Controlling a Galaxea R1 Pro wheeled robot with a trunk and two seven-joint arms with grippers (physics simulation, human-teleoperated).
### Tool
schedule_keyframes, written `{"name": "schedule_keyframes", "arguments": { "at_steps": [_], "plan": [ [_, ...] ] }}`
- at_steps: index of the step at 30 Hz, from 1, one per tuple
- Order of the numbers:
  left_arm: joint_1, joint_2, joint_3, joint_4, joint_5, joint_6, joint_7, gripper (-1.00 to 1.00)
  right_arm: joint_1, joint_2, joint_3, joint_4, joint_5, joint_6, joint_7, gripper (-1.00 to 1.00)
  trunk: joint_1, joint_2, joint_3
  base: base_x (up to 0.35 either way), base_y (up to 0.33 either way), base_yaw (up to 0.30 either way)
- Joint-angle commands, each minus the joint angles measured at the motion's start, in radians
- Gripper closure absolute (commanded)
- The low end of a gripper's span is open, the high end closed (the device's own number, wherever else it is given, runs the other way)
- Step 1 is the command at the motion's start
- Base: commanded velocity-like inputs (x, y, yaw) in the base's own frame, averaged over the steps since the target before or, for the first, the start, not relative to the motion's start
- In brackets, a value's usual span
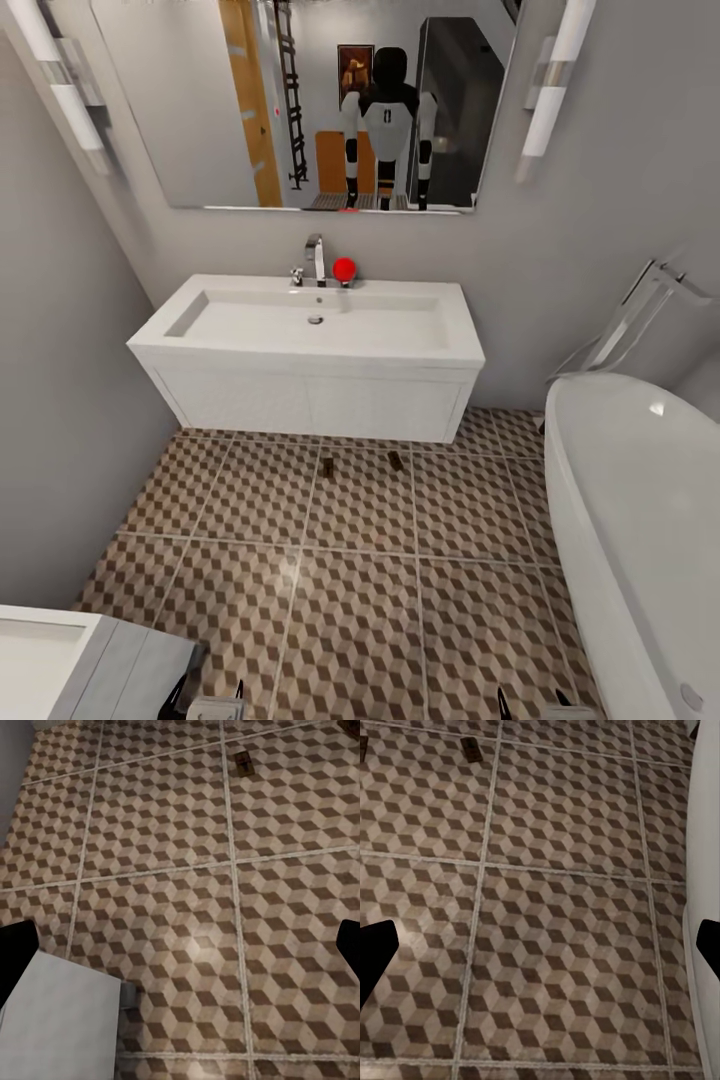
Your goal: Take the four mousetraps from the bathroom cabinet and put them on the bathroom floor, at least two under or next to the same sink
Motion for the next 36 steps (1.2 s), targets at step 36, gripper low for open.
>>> {"name": "schedule_keyframes", "arguments": {
  "at_steps": [36],
  "plan": [
    [-0.002, -0.001, -0.008, 0.004, -0.001, -0.002, 0.007, -1.0, -0.001, 0.0, 0.009, 0.0, -0.004, -0.002, -0.006, -1.0, 0.001, -0.002, 0.057, 0.0, 0.0, 0.0]
  ]
}}
